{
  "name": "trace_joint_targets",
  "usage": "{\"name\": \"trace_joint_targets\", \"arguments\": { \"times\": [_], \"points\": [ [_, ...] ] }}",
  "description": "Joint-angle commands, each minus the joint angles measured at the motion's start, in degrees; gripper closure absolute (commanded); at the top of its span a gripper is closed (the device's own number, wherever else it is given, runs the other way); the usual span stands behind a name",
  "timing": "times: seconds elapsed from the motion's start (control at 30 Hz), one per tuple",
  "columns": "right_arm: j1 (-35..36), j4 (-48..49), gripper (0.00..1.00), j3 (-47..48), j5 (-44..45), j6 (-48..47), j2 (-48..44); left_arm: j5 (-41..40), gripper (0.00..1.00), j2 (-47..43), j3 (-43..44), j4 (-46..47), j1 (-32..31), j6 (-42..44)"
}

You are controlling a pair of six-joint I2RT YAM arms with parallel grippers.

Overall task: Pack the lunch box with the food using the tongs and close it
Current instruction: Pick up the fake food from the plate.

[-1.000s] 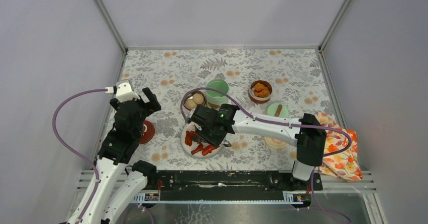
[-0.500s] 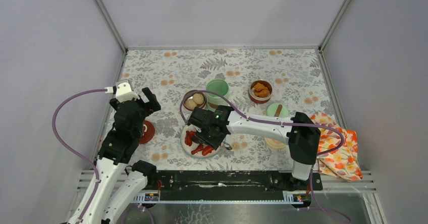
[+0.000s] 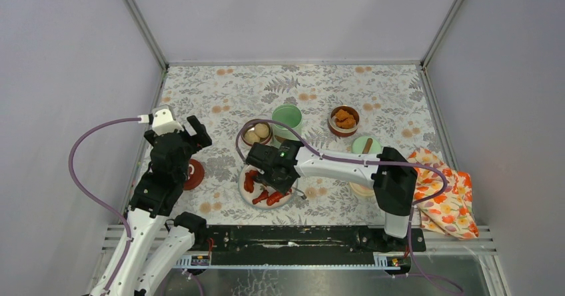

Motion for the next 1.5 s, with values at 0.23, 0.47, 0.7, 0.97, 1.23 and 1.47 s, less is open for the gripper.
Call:
{"name": "trace_joint_targets", "arguments": {
  "times": [0.23, 0.47, 0.7, 0.97, 1.23, 1.47],
  "points": [
    [0.5, 0.8, 0.86, -0.3, 1.3, -0.1, -6.2, 0.4, 0.02, -0.9, -0.5, 4.0, 0.6, 0.3],
    [0.5, 0.9, 0.91, -0.6, 1.3, -0.1, -9.0, 0.5, 0.01, -1.0, -0.5, 4.0, 0.7, 0.3],
    [0.5, 0.6, 0.96, -0.4, 1.5, 0.0, -10.8, 0.6, 0.02, -1.0, -0.5, 4.0, 0.8, 0.3],
    [0.2, -0.6, 0.99, 1.6, 3.5, -0.1, -13.9, 0.8, 0.02, -1.0, -0.5, 4.1, 0.9, 0.2],
    [-2.5, -3.3, 1.00, 5.9, 6.4, -1.5, -18.3, 1.0, 0.01, -1.0, -0.5, 4.0, 1.0, 0.2],
    [-8.0, -6.1, 1.00, 10.7, 8.5, -3.8, -21.5, 1.1, 0.01, -0.9, -0.5, 4.1, 1.1, 0.2]
  ]
}}
